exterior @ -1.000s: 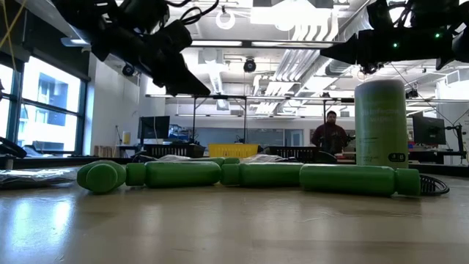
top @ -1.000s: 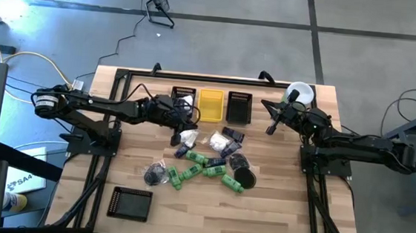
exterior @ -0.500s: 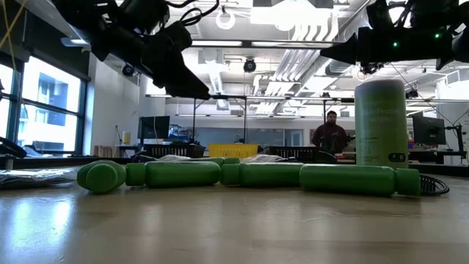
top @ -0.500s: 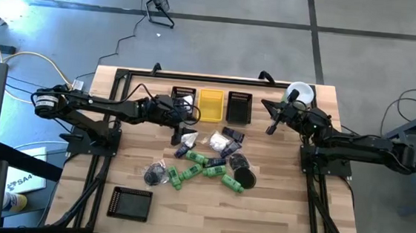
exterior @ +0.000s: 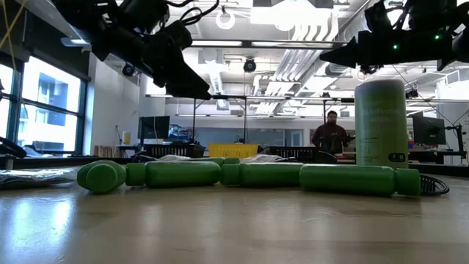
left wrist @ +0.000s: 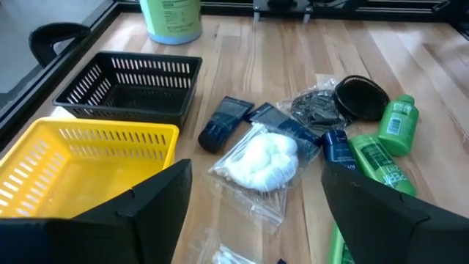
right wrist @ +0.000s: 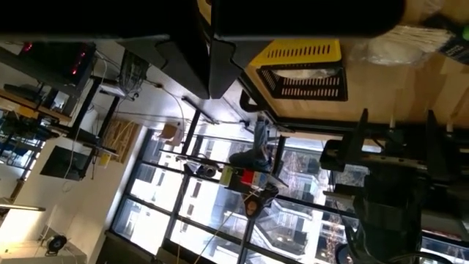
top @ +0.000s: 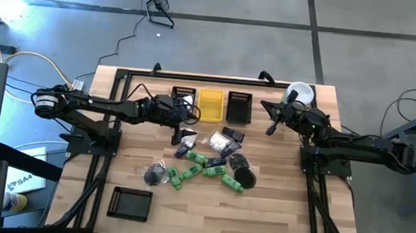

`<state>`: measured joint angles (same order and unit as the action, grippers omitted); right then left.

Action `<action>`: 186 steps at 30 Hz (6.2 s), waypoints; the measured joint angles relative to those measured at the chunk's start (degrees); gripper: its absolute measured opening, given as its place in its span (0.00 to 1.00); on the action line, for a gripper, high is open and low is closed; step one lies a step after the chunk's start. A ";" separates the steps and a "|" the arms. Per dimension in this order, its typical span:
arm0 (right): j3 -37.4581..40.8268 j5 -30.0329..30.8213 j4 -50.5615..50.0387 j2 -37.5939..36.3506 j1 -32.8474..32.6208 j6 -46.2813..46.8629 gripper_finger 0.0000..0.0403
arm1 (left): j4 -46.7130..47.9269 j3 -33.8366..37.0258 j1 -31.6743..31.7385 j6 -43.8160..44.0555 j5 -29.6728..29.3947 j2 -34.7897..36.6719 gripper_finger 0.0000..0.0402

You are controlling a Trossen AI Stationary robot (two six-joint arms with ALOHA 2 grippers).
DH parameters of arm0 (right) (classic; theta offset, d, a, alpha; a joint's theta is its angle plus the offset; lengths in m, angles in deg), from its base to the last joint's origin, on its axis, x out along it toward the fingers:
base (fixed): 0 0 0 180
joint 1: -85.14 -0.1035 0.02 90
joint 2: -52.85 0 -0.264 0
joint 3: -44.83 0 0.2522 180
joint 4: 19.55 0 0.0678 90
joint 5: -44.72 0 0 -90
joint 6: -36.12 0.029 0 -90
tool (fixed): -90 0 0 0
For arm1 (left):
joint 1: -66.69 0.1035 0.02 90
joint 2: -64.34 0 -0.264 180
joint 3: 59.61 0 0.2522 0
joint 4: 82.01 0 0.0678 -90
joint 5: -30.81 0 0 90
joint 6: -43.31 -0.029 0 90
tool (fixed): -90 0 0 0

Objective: Pick & Place Travel size toiletries
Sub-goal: Put the green shampoo bottle into the top right black bin

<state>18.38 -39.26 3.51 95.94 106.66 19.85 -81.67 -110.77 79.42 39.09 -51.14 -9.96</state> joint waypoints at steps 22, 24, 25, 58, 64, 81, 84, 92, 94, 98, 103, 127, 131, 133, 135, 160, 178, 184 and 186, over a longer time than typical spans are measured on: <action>0.00 0.00 -2.38 -0.02 0.00 -0.02 0.00 | 17.89 -4.81 -6.38 0.04 -1.60 -1.00 0.74; 0.00 0.00 -2.75 -0.02 0.02 -0.02 0.00 | 18.41 -4.79 -7.25 0.17 -2.19 -2.35 0.74; 0.00 0.00 -3.04 -0.02 0.02 -0.02 0.00 | 18.00 -4.79 -7.70 0.17 -2.21 -3.29 0.74; 0.00 -0.24 -7.02 -0.02 0.00 1.49 0.00 | 14.04 -5.86 -12.79 6.05 -2.09 -17.81 0.74; 0.00 -0.22 -7.06 -0.02 0.00 1.49 0.00 | 14.00 -5.86 -12.79 5.93 -2.65 -17.81 0.74; 0.00 -0.01 -8.04 -0.02 0.02 1.49 0.00 | 9.62 -5.95 -12.84 5.90 -1.50 -22.92 0.73; 0.00 0.02 -8.04 -0.02 0.02 1.49 0.00 | 9.70 -5.93 -12.83 5.92 -1.55 -22.95 0.68; 0.00 0.01 -8.04 -0.02 0.01 1.49 0.00 | 9.86 -5.88 -12.70 5.95 -1.60 -23.00 0.52; 0.00 0.02 -8.02 -0.02 0.01 1.49 0.00 | 9.89 -5.88 -12.70 5.79 -1.60 -23.01 0.51; 0.00 0.02 -8.03 -0.02 0.01 1.49 0.00 | 9.93 -5.88 -12.70 5.57 -1.57 -23.03 0.50; 0.00 0.00 -8.02 -0.02 0.00 1.49 0.00 | 9.94 -5.86 -12.70 5.57 -1.51 -23.03 0.49; 0.00 0.00 -8.01 -0.02 0.01 1.49 0.00 | 8.97 -5.77 -12.78 4.24 -1.79 -22.77 0.49; 0.00 -0.02 -8.00 -0.02 0.02 1.51 0.00 | 9.92 -5.76 -12.65 3.77 -1.67 -21.95 0.47; 0.00 0.00 -7.98 -0.02 0.02 1.49 0.00 | 11.47 -5.71 -12.05 2.95 -1.24 -20.88 0.45; 0.00 -0.03 -7.96 -0.01 0.01 1.49 0.00 | 13.74 -5.71 -11.63 2.50 -1.03 -19.72 0.43; 0.00 -11.26 -6.29 0.00 -0.04 1.51 0.00 | 16.54 -9.71 -4.12 -1.56 -3.91 -8.19 0.43; -0.02 -19.10 5.78 1.67 -0.04 3.75 0.00 | 4.26 -17.88 -0.18 -5.75 -10.20 -7.26 0.43; -0.02 -19.67 13.41 7.60 -0.02 5.68 0.00 | 4.21 -17.88 2.79 -2.96 -7.01 -7.65 0.43; -0.02 -19.77 16.89 10.40 -0.04 5.74 0.00 | 4.21 -17.88 2.79 -2.96 -6.95 -7.65 0.43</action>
<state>18.36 -59.03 20.39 106.34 106.61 25.59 -77.46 -128.66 82.21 36.13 -58.09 -17.61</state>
